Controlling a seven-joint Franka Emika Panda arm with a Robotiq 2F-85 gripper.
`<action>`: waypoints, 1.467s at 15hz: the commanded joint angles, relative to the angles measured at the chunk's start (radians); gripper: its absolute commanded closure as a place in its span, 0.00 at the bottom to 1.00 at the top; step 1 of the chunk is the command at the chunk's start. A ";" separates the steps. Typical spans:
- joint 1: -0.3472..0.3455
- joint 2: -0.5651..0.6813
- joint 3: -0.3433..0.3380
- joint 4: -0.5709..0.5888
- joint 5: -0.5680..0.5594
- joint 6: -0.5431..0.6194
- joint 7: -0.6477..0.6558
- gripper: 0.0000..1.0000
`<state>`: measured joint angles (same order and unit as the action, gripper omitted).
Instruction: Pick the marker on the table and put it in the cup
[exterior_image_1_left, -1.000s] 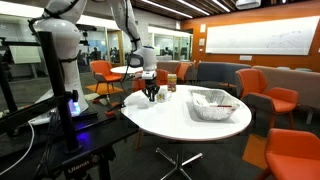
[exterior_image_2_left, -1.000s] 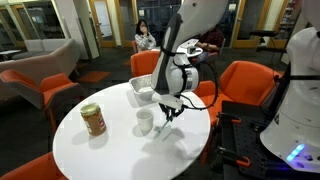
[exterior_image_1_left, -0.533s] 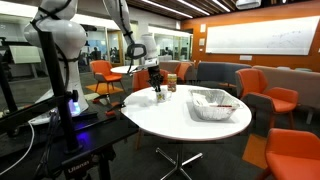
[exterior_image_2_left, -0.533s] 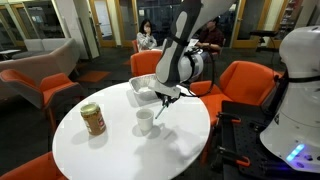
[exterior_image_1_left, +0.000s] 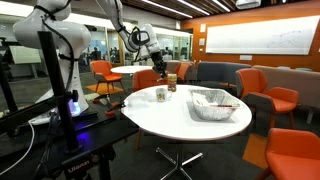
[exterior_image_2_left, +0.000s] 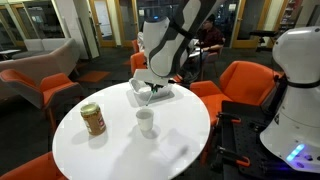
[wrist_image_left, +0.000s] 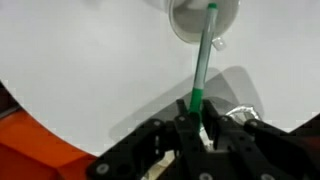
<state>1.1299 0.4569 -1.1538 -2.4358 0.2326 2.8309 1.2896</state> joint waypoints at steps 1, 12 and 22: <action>0.130 0.177 -0.092 0.076 -0.081 -0.105 0.143 0.95; 0.238 0.533 -0.101 0.218 -0.276 -0.399 0.350 0.95; 0.181 0.750 0.005 0.380 -0.361 -0.398 0.474 0.95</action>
<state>1.3344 1.1610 -1.1676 -2.1003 -0.1058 2.4293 1.7112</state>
